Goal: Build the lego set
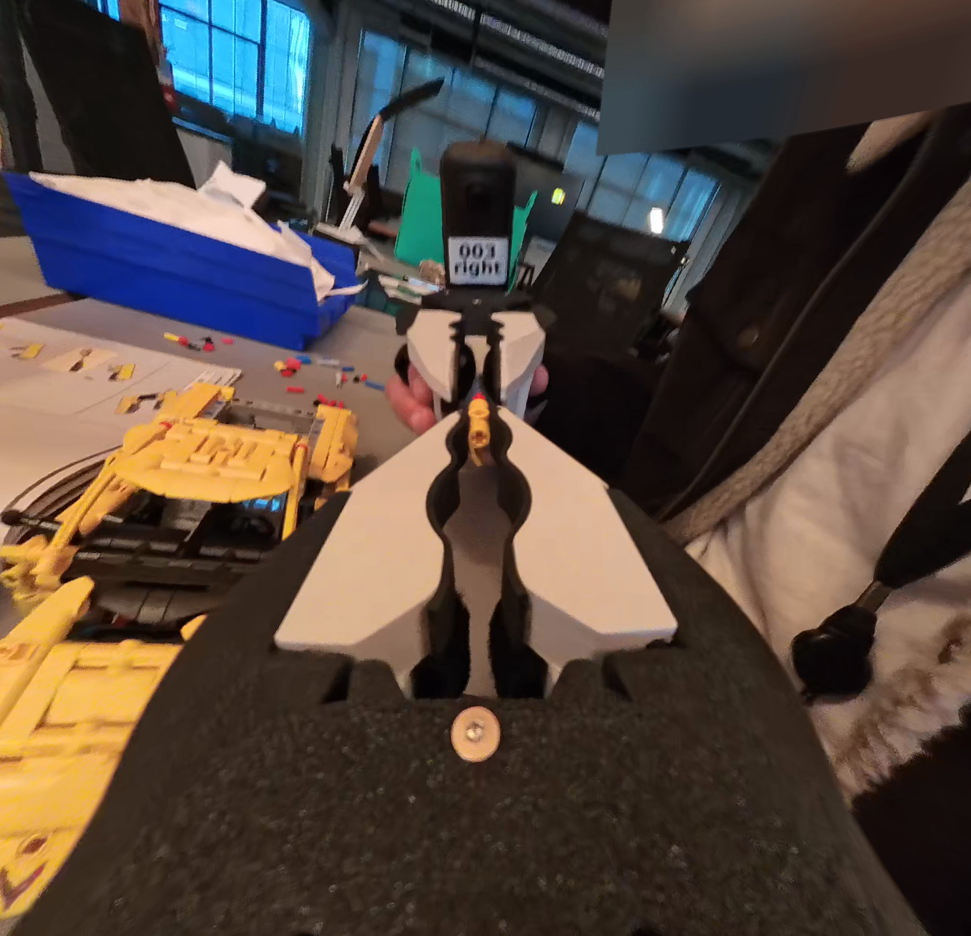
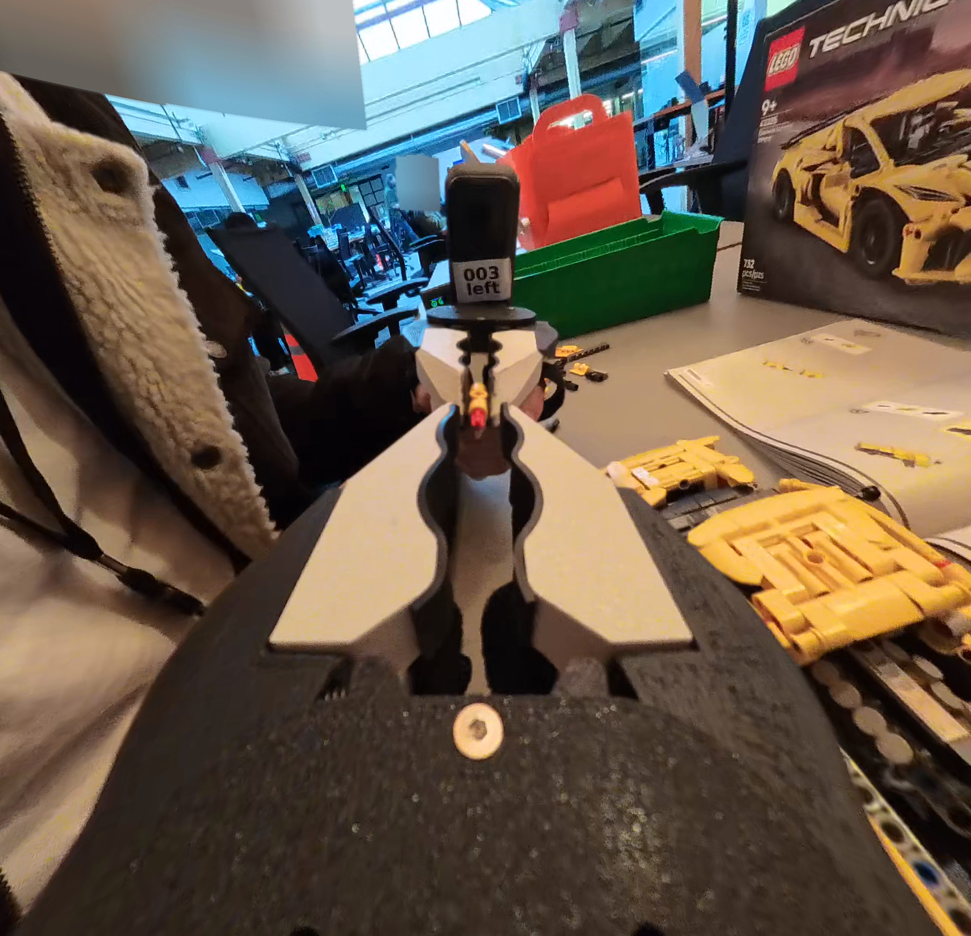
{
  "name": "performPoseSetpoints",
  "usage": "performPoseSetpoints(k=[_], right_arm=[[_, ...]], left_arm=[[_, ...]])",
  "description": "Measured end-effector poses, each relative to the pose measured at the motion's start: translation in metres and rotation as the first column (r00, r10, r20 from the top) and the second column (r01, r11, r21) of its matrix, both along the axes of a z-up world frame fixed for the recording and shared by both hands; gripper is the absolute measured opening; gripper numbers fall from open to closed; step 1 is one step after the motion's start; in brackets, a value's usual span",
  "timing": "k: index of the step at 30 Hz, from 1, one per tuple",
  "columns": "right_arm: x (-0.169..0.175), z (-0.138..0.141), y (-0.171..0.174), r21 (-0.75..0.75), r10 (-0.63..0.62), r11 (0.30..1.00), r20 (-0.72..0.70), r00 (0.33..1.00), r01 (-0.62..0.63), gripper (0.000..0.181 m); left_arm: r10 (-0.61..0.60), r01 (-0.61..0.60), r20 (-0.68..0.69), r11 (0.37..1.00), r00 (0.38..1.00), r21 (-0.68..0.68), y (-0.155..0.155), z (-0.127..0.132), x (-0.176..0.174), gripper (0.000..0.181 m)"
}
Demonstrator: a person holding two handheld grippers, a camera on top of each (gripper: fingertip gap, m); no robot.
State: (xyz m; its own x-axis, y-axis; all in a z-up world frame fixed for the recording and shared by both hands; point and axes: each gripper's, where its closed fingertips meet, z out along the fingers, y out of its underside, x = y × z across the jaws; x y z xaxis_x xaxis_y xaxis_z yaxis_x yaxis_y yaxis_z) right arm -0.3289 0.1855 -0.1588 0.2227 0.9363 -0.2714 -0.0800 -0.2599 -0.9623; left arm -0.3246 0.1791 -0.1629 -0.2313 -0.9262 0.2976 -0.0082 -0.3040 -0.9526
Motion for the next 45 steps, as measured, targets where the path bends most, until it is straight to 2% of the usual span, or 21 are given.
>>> performPoseSetpoints(k=[5, 22, 31, 43, 45], right_arm=[[-0.007, 0.003, -0.003, 0.023, 0.009, 1.0, -0.014, 1.0, -0.009, 0.007], [-0.004, 0.0, -0.007, -0.009, 0.039, 0.999, -0.022, 0.999, -0.039, 0.004], [-0.004, -0.018, -0.014, -0.02, 0.089, 0.996, 0.088, 0.992, -0.087, 0.003], [-0.008, -0.03, -0.01, -0.092, 0.096, 0.992, 0.1, 0.99, -0.087, 0.003], [-0.008, -0.037, -0.006, -0.082, 0.07, 0.995, 0.141, 0.988, -0.059, 0.013]], left_arm=[[-0.019, 0.022, 0.072, 0.999, 0.997, -0.041, -0.001, 0.012, -0.003, 0.006], [-0.024, 0.024, 0.034, 1.0, 0.999, -0.004, -0.005, 0.006, -0.002, 0.006], [-0.03, 0.034, -0.049, 0.996, 0.998, 0.085, -0.012, -0.01, -0.001, 0.006], [-0.023, 0.036, -0.135, 0.994, 0.991, 0.099, -0.009, -0.023, -0.003, 0.006], [0.03, -0.009, -0.176, 0.993, 0.984, 0.12, 0.0, -0.027, -0.013, 0.007]])
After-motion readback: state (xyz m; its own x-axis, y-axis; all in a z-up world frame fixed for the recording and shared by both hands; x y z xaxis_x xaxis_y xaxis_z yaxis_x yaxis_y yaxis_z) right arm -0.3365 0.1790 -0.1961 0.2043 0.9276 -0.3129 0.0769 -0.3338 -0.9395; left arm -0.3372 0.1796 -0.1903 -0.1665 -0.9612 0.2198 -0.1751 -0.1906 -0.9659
